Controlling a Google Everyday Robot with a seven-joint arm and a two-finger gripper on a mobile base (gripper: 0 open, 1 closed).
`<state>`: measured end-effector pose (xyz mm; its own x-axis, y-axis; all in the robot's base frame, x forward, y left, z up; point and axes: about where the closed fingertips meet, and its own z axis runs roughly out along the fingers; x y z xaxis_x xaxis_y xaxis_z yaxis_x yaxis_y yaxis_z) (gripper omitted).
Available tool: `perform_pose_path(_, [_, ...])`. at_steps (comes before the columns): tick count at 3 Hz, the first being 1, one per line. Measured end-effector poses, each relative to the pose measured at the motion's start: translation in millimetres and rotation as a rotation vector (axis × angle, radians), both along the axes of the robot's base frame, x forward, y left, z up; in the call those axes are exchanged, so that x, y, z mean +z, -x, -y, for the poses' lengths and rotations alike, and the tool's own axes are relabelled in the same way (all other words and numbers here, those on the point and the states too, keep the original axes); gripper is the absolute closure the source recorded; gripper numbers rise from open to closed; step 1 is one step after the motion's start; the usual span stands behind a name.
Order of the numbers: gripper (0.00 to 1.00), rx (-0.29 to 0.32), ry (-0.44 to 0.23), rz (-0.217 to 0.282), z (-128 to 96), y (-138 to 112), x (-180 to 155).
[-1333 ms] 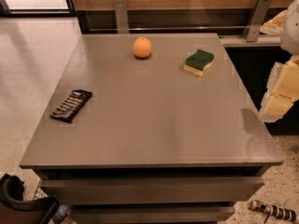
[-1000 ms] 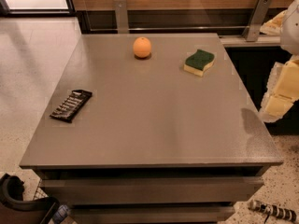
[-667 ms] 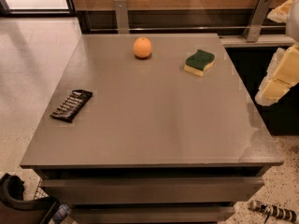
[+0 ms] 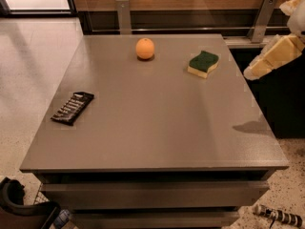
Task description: Move sponge near rxbar chocolate
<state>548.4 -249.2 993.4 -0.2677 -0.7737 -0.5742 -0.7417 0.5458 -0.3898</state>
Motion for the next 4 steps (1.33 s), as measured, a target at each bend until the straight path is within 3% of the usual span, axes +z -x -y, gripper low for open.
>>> perform_pose_path(2, [0.00, 0.020, -0.316, 0.234, -22, -69, -20])
perform_pose_path(3, [0.00, -0.027, -0.479, 0.320, -36, -88, -25])
perform_pose_path(4, [0.00, -0.062, -0.539, 0.398, -46, -102, -6])
